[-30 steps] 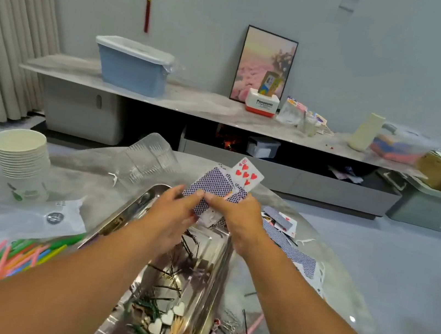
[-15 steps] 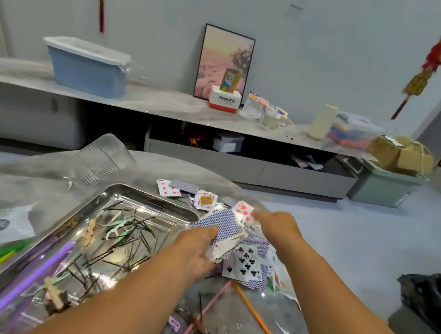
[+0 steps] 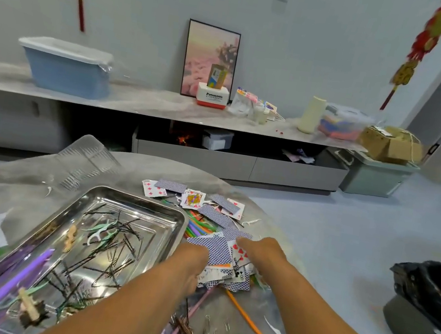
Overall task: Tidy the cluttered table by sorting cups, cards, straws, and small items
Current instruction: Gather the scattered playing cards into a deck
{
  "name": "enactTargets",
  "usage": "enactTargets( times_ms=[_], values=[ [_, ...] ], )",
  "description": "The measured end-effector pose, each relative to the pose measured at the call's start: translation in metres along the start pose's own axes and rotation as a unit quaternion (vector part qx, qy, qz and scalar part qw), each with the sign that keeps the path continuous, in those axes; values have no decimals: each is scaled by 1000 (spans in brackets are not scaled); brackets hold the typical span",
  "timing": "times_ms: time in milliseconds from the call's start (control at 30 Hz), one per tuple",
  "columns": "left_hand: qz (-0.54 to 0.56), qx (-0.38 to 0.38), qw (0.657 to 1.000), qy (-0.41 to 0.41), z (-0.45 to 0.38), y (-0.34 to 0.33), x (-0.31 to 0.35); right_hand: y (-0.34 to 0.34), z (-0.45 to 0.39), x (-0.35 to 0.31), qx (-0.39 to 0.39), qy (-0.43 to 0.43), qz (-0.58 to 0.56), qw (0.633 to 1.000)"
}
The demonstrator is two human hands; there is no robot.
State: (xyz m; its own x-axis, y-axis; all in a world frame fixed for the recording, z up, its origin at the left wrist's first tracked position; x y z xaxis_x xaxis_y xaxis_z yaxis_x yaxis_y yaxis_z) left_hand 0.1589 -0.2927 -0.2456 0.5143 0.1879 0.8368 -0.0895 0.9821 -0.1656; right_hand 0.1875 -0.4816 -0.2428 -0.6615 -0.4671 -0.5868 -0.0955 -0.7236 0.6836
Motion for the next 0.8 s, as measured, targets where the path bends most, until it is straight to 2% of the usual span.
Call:
enactTargets(
  times_ms=[300, 500, 600, 800],
  values=[
    [41, -29, 998, 41, -5, 6, -6, -12, 15, -21, -49, 43, -78, 995],
    [26, -22, 998, 46, -9, 8, -12, -15, 19, -18, -26, 24, -28, 999],
    [14, -27, 998, 46, -11, 7, -15, -17, 22, -13, -65, 6, -88, 994],
    [24, -27, 998, 42, -15, 6, -15, -10, 33, -19, -132, 39, -139, 981]
  ],
)
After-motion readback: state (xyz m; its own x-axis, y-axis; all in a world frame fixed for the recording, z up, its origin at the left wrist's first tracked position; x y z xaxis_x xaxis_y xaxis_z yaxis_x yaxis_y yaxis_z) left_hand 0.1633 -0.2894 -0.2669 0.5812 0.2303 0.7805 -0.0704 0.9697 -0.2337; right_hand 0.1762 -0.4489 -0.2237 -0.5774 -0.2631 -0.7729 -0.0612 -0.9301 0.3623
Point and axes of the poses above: each hand's wrist, its own z-axis away from the middle knuckle, its own y-axis out of the back of the hand, x = y × z, the point moved 7 cm from there along -z, towards the middle knuckle, and after that the axes turned 5 degrees about -y, right-handed, at the moved point
